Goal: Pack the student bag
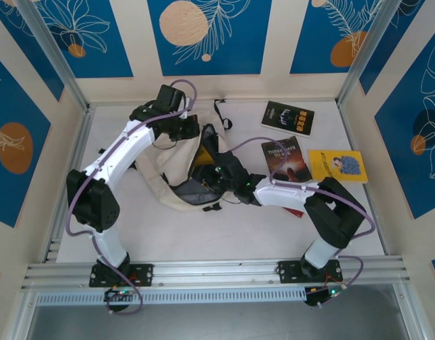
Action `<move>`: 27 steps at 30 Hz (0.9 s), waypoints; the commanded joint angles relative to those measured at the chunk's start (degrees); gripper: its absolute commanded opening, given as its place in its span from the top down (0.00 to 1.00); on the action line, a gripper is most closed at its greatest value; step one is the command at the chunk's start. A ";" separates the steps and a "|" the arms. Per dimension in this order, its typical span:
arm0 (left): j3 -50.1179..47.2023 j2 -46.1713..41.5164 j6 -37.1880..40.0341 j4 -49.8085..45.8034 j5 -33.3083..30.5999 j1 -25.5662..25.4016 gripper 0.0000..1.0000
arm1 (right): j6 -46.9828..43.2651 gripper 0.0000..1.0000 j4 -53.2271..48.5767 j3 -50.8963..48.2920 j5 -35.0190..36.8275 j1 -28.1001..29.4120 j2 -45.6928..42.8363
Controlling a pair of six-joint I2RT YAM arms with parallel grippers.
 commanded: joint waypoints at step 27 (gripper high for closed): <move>-29.71 -28.78 3.22 1.14 -8.54 5.54 0.00 | -37.50 0.11 -55.88 17.87 14.51 -28.06 0.39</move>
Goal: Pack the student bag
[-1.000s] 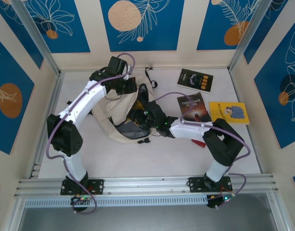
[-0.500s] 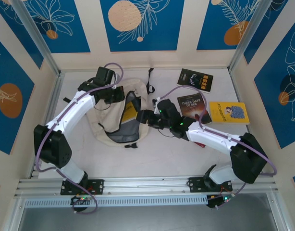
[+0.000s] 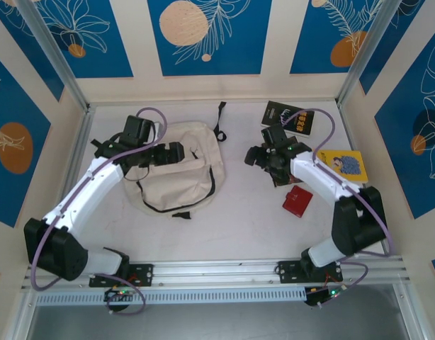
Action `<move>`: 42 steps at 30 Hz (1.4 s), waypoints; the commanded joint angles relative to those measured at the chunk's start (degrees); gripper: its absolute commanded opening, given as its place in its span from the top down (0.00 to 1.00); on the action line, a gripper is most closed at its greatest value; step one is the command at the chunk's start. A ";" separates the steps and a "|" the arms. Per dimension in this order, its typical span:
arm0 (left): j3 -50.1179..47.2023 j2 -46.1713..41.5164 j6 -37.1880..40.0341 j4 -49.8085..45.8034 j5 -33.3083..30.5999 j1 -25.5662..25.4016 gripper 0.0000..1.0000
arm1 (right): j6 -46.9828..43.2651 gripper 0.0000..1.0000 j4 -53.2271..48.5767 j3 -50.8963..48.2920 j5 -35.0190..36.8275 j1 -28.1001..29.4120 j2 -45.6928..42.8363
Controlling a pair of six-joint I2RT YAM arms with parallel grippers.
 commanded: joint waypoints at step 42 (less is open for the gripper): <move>-4.04 -4.28 2.18 -0.15 -2.99 1.43 0.00 | -10.36 0.14 -11.68 17.50 -8.05 -13.58 19.09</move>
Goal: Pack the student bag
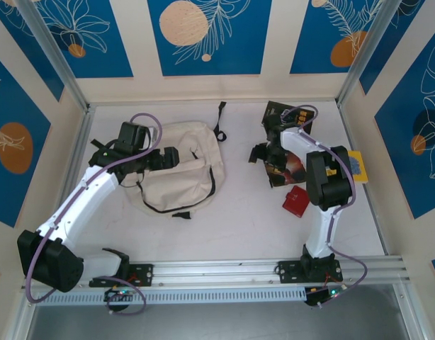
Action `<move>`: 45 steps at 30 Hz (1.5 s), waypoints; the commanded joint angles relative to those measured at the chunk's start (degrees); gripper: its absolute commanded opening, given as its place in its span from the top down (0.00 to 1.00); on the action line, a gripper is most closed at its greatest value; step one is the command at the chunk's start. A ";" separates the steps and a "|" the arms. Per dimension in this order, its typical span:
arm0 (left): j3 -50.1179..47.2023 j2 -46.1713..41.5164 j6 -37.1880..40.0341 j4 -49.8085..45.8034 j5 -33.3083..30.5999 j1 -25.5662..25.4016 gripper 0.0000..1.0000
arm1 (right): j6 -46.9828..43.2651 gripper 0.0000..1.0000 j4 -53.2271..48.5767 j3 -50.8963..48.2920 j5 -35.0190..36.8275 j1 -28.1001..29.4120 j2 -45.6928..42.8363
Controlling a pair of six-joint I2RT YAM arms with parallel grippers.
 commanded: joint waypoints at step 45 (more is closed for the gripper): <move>0.18 1.60 1.44 -0.46 3.40 0.87 0.00 | -12.09 0.34 -8.48 -0.03 1.16 2.31 5.38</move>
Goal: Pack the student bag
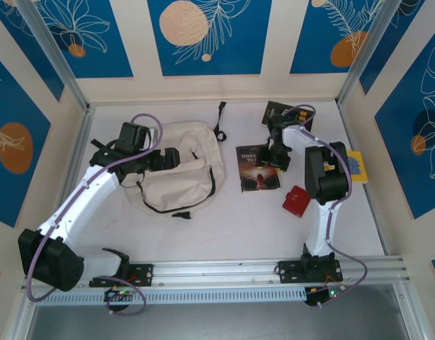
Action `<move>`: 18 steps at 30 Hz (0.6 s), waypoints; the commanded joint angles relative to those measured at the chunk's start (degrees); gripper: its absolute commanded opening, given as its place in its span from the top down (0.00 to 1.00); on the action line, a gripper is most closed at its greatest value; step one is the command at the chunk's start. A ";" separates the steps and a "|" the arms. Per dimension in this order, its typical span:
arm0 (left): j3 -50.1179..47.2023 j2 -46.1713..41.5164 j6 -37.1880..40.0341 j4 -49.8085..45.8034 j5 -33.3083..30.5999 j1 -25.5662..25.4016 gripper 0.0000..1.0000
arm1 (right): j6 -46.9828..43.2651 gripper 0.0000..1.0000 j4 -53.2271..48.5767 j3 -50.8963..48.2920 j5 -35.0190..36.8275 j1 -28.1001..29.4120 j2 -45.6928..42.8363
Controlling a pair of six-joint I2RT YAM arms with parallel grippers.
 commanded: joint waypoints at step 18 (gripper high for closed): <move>1.10 9.05 -3.59 3.48 10.38 -7.34 0.14 | 6.86 0.37 3.98 -19.13 -6.73 12.12 -12.88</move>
